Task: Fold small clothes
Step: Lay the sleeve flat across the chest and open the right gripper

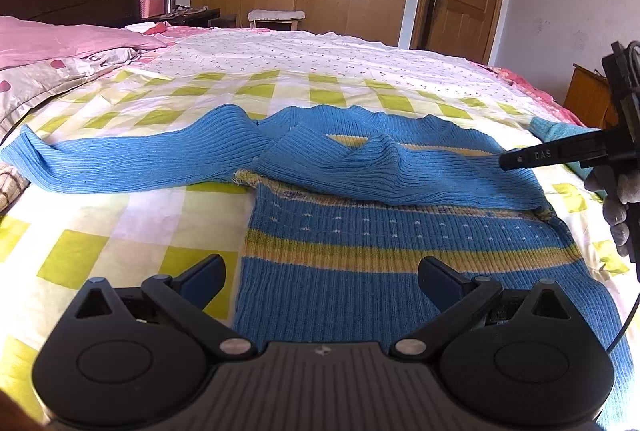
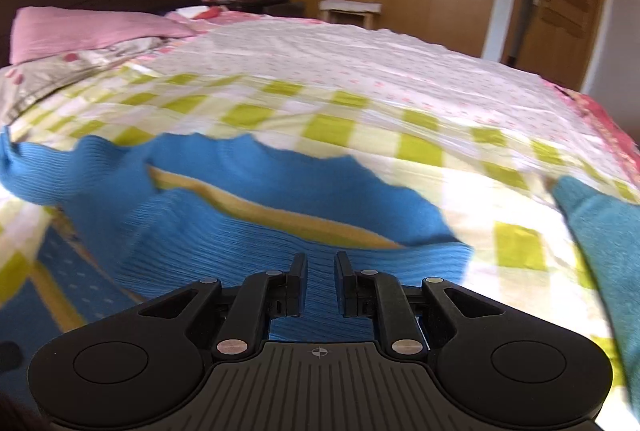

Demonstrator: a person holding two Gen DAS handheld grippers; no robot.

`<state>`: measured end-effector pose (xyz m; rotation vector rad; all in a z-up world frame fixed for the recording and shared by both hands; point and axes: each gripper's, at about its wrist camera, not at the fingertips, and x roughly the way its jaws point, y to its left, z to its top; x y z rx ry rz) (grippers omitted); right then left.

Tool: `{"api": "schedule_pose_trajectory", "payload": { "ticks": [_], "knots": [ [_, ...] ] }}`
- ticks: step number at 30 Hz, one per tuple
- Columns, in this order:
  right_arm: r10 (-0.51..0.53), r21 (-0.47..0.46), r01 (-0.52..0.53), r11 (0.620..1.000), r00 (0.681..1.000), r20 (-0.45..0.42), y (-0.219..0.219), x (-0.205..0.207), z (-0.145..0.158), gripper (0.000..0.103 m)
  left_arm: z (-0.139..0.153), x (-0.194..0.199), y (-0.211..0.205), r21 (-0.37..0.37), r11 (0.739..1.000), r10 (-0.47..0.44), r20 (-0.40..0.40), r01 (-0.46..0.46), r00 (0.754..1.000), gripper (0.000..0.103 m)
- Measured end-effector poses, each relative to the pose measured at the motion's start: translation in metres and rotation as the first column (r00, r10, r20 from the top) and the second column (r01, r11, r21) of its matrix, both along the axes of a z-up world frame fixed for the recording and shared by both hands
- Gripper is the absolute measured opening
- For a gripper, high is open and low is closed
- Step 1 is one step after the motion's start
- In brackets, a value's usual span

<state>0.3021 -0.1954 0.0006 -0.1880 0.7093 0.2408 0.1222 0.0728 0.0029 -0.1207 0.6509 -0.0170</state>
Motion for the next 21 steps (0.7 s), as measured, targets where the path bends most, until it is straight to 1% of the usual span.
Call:
{"api": "schedule_pose_trajectory", "payload": {
  "ticks": [2, 3, 4, 5, 6, 7, 9, 10, 11, 13, 16, 19, 21],
  "knots": [
    [-0.076, -0.042, 0.075, 0.996, 0.997, -0.021, -0.015, 0.009, -0.014, 0.015, -0.002, 0.002, -0.002, 0.011, 1.000, -0.001, -0.007, 0.001, 1.000, 0.103],
    [-0.096, -0.045, 0.095, 0.994, 0.995, -0.024, -0.021, 0.011, -0.019, 0.015, -0.003, 0.002, -0.003, 0.016, 1.000, -0.003, -0.012, 0.003, 1.000, 0.103],
    [-0.107, -0.028, 0.107, 0.994, 0.994, -0.017, -0.028, 0.013, -0.022, 0.015, -0.004, 0.002, -0.003, 0.021, 1.000, -0.005, -0.016, 0.005, 1.000, 0.103],
    [-0.126, -0.020, 0.126, 0.992, 0.992, -0.011, -0.033, 0.015, -0.023, 0.016, -0.005, 0.002, -0.004, 0.025, 1.000, -0.007, -0.019, 0.007, 1.000, 0.103],
    [-0.148, -0.011, 0.148, 0.989, 0.989, -0.009, -0.036, 0.016, -0.022, 0.021, -0.006, 0.002, -0.005, 0.028, 1.000, -0.008, -0.020, 0.009, 1.000, 0.103],
    [-0.168, -0.010, 0.168, 0.986, 0.986, -0.006, -0.038, 0.017, -0.021, 0.021, -0.006, 0.002, -0.005, 0.029, 1.000, -0.008, -0.021, 0.009, 1.000, 0.103],
    [-0.175, -0.021, 0.175, 0.984, 0.985, -0.012, -0.039, 0.019, -0.018, 0.021, -0.006, 0.003, -0.004, 0.027, 1.000, -0.008, -0.022, 0.008, 1.000, 0.103],
    [-0.176, -0.029, 0.176, 0.984, 0.984, -0.003, -0.038, 0.018, -0.015, 0.021, -0.006, 0.003, -0.003, 0.025, 1.000, -0.006, -0.020, 0.007, 1.000, 0.103],
    [-0.168, -0.041, 0.169, 0.985, 0.986, 0.024, -0.034, 0.013, -0.010, 0.021, -0.005, 0.002, -0.002, 0.024, 1.000, -0.003, -0.016, 0.004, 1.000, 0.103],
    [-0.098, -0.037, 0.101, 0.994, 0.992, 0.074, -0.020, 0.001, 0.004, 0.022, -0.003, 0.001, 0.000, 0.016, 1.000, 0.002, -0.008, -0.002, 1.000, 0.103],
    [0.065, 0.007, -0.065, 0.998, 0.994, 0.083, 0.013, -0.012, 0.022, 0.022, -0.001, 0.001, 0.004, 0.004, 1.000, 0.011, 0.000, -0.011, 1.000, 0.103],
    [0.231, 0.023, -0.233, 0.972, 0.970, 0.071, 0.060, -0.012, 0.030, 0.025, 0.001, 0.001, 0.008, -0.002, 1.000, 0.020, 0.003, -0.020, 1.000, 0.103],
    [0.304, 0.036, -0.306, 0.951, 0.951, 0.049, 0.089, -0.005, 0.030, 0.026, 0.003, 0.000, 0.009, -0.005, 1.000, 0.024, 0.009, -0.024, 1.000, 0.103]
  ]
}}
